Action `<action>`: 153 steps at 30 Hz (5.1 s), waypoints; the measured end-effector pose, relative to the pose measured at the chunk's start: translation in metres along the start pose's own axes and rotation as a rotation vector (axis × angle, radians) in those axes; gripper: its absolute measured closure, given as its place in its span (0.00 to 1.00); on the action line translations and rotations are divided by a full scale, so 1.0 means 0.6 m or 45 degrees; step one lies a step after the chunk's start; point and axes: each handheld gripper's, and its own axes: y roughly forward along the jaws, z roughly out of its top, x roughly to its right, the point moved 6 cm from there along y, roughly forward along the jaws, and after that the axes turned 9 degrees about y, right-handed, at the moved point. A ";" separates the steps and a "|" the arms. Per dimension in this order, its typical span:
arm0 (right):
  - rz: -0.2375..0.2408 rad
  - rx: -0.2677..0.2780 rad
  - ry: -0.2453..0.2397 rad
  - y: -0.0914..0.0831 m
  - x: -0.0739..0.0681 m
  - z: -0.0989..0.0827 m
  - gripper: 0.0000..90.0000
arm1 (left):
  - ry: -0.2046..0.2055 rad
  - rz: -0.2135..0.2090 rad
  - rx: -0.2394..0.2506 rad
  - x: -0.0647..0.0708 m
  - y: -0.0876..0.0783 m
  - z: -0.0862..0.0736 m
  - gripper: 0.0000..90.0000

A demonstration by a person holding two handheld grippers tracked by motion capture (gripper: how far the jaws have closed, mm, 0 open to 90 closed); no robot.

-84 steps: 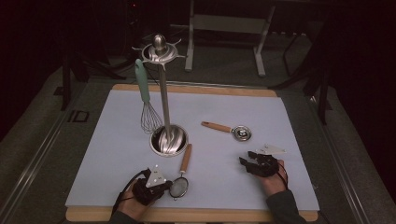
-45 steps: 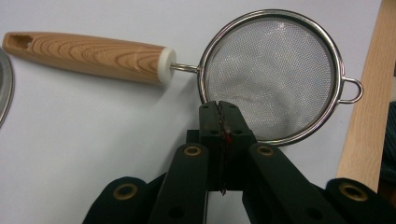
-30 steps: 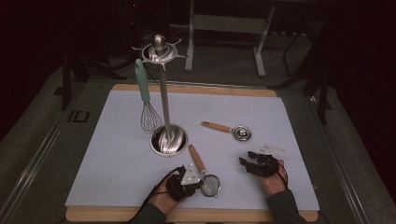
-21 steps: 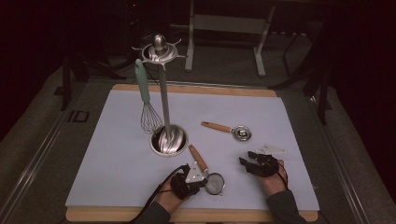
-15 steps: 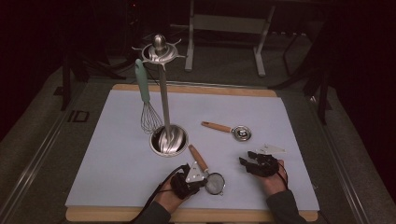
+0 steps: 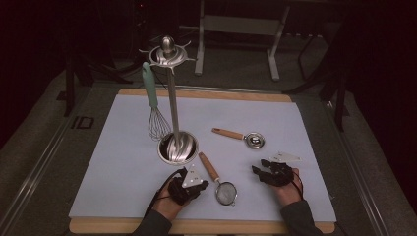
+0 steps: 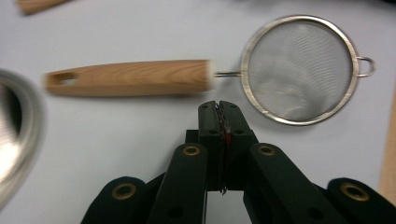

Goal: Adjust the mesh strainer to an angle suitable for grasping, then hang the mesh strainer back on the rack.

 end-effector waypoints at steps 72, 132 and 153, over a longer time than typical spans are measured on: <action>0.403 -0.499 -0.097 0.090 -0.217 0.061 0.65 | -0.423 0.577 0.035 -0.186 -0.111 -0.151 0.91; 0.443 -0.627 -0.068 0.087 -0.224 0.078 0.78 | -0.426 0.582 0.030 -0.187 -0.110 -0.151 0.91; 0.444 -0.512 -0.061 0.069 -0.217 0.102 0.79 | -0.427 0.584 0.032 -0.187 -0.111 -0.151 0.91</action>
